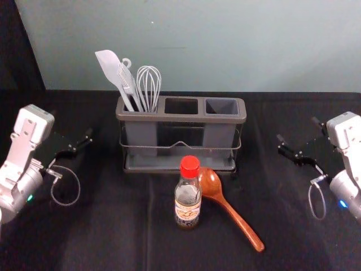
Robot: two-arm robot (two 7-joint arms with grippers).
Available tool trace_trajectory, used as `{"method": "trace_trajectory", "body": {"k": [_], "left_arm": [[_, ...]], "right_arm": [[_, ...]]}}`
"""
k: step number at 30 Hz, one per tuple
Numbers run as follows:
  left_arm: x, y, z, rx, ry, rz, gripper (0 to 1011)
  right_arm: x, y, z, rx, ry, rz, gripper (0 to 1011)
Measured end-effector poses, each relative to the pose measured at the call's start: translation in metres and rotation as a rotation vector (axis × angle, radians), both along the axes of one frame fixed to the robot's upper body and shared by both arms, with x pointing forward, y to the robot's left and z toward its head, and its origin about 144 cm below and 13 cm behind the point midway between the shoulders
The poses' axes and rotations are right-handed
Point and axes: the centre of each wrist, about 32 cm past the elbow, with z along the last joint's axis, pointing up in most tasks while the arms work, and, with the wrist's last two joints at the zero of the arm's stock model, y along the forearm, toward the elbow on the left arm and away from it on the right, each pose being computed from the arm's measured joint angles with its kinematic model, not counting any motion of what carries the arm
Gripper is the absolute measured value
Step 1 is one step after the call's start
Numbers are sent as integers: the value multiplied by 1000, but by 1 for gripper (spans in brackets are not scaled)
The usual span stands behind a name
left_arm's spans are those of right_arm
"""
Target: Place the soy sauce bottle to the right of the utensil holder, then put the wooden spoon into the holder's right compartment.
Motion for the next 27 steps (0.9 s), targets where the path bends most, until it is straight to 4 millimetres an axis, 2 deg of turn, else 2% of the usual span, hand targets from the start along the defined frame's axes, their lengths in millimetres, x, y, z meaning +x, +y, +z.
{"method": "trace_trajectory", "body": {"k": [27], "left_arm": [[0,0,0,0,0,0,1000]], "right_arm": [[0,0,0,0,0,0,1002]]}}
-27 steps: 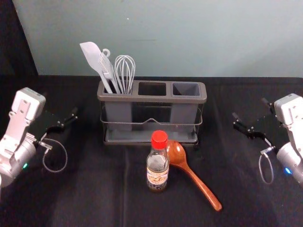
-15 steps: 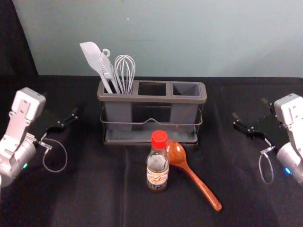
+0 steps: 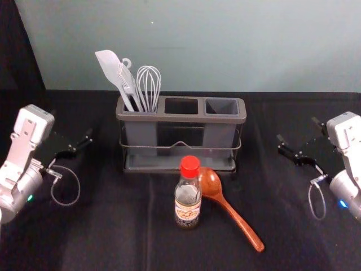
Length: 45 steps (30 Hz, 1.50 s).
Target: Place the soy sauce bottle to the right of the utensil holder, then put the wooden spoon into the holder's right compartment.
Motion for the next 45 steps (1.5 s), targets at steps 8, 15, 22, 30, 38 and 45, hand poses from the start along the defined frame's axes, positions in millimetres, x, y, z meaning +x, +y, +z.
{"method": "trace_trajectory", "body": {"k": [8,15,22,30,38,45], "left_arm": [[0,0,0,0,0,0,1000],[0,0,0,0,0,0,1000],[0,0,0,0,0,0,1000],[0,0,0,0,0,0,1000],[0,0,0,0,0,0,1000],[0,0,0,0,0,0,1000]], "right_arm": [[0,0,0,0,0,0,1002],[-6,2,1,-10,-4,15,1002],[-30,5,4,12,-5,38,1002],[-65,9,4,77,-16,71,1002],[-100,33,3,205,-19,136,1002],[-112,57,1,271,-4,243,1002]]}}
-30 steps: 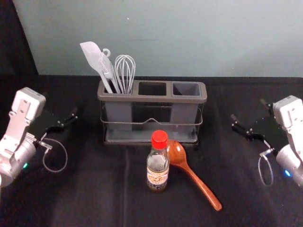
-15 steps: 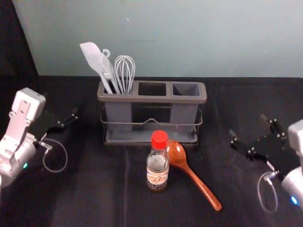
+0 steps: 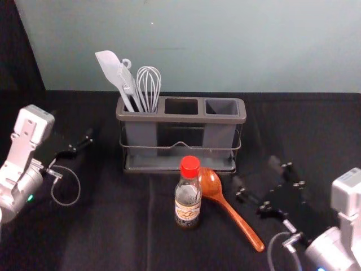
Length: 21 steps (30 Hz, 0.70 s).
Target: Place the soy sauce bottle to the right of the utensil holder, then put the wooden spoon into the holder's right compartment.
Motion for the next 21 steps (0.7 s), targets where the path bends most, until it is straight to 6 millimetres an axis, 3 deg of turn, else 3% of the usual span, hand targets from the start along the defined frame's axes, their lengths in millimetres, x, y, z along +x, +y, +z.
{"method": "trace_trajectory", "body": {"k": [10,21], "left_arm": [[0,0,0,0,0,0,1000],[0,0,0,0,0,0,1000]], "right_arm": [[-1,39,-1,64,12,152,1002],[6,62,2,63,8,207,1002]]}}
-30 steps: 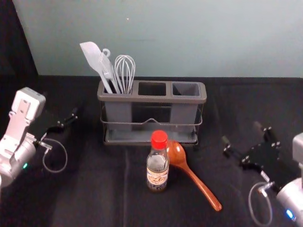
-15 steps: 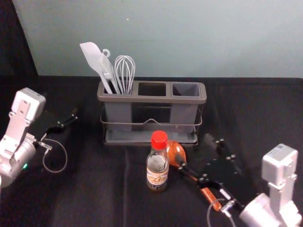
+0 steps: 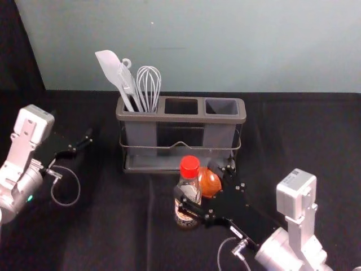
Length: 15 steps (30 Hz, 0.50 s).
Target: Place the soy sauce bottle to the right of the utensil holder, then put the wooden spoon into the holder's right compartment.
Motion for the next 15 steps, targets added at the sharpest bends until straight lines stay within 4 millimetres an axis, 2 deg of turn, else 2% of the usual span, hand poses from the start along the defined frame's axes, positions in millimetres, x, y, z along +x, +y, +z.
{"method": "trace_trajectory", "body": {"k": [15], "left_arm": [[0,0,0,0,0,0,1000]], "right_arm": [[16,11,8,-19,-6,-1,1002]]}}
